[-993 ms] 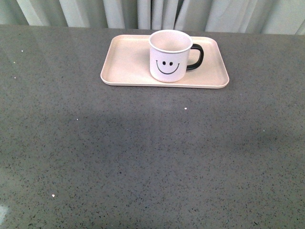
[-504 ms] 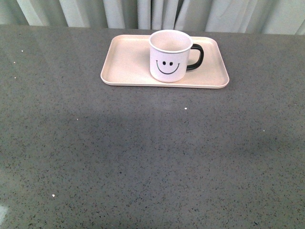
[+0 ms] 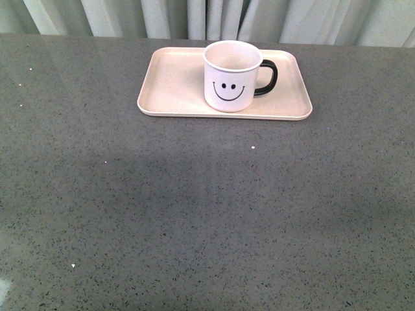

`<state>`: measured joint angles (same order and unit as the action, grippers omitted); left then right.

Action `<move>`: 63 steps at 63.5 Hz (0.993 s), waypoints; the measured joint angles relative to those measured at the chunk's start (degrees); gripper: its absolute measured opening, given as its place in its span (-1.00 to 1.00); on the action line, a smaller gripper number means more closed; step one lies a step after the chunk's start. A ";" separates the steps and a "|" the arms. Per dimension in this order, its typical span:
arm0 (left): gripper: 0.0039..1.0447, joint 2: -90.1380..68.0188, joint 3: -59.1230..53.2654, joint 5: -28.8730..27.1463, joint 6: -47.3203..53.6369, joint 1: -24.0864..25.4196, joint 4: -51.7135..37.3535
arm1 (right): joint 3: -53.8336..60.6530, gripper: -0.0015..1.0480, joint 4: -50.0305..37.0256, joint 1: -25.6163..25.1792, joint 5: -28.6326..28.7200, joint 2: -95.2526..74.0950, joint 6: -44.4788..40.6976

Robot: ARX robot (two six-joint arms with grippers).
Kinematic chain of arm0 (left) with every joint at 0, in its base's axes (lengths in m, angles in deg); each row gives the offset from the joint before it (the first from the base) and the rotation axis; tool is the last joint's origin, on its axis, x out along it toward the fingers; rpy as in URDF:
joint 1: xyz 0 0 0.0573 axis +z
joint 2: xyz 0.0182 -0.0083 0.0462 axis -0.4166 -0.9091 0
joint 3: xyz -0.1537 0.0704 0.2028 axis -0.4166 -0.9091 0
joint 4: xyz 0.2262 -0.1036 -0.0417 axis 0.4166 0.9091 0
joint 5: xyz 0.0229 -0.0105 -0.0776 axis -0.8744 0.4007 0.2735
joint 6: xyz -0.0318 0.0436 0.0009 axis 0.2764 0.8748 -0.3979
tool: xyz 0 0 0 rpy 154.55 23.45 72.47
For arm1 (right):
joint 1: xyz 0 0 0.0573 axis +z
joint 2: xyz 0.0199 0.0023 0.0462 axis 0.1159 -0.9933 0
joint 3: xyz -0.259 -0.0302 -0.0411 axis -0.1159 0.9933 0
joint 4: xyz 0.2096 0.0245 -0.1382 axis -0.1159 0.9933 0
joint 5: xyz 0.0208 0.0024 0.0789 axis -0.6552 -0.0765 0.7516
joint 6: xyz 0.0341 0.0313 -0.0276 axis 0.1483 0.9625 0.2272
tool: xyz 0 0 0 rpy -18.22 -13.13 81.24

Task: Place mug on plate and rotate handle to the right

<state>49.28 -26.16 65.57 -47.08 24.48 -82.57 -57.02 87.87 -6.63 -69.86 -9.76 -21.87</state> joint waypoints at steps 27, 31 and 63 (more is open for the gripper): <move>0.83 0.00 0.00 0.00 0.00 0.00 -0.02 | 0.00 -0.13 0.28 0.00 0.00 0.48 0.00; 0.83 0.00 0.00 0.00 0.00 0.00 -0.02 | 0.00 0.14 0.28 0.00 0.00 0.48 0.00; 0.83 0.00 0.00 0.00 0.00 0.00 -0.02 | 0.00 0.82 0.28 0.00 -0.02 0.48 0.02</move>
<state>49.28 -26.16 65.57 -47.08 24.48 -82.59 -57.02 88.15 -6.63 -69.89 -9.28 -21.85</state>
